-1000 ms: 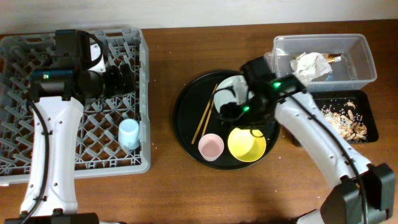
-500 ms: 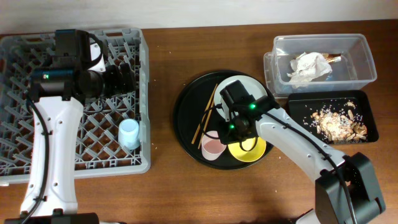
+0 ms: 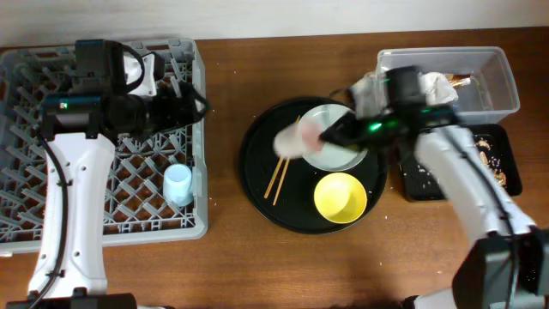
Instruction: Sort waste into correct bins and load items into the dishwasher rack
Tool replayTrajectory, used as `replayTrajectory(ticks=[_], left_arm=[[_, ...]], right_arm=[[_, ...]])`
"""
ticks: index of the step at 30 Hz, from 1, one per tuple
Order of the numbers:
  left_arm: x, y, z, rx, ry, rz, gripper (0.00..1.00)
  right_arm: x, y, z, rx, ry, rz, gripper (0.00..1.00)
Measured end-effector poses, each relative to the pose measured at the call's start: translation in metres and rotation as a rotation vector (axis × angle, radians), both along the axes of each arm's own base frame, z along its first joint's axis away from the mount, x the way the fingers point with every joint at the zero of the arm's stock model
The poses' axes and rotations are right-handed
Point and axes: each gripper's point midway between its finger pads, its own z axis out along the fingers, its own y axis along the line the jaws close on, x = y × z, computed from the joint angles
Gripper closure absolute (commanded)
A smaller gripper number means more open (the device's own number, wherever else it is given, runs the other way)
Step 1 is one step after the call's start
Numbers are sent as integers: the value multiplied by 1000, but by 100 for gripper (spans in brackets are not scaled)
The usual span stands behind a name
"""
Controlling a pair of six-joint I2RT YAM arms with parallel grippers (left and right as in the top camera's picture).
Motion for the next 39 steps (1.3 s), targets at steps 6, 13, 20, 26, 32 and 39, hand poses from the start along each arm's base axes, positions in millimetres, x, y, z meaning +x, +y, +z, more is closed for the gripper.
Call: replayTrajectory(ticks=[6, 13, 20, 26, 32, 39], left_arm=[[-11, -69, 75, -463, -176, -329, 1], [-34, -85, 105, -649, -201, -483, 1], [-36, -86, 107, -659, -207, -496, 2], [-38, -87, 110, -674, -209, -512, 11], [-38, -87, 109, -669, -212, -510, 11], [-36, -86, 107, -655, -211, -502, 30]], right_arm=[[27, 4, 82, 338, -277, 108, 96], [17, 70, 162, 508, -531, 297, 96], [-4, 107, 171, 553, -501, 355, 96], [-7, 127, 172, 550, -509, 334, 96], [2, 131, 169, 536, -517, 283, 96], [3, 144, 158, 539, -491, 295, 96]])
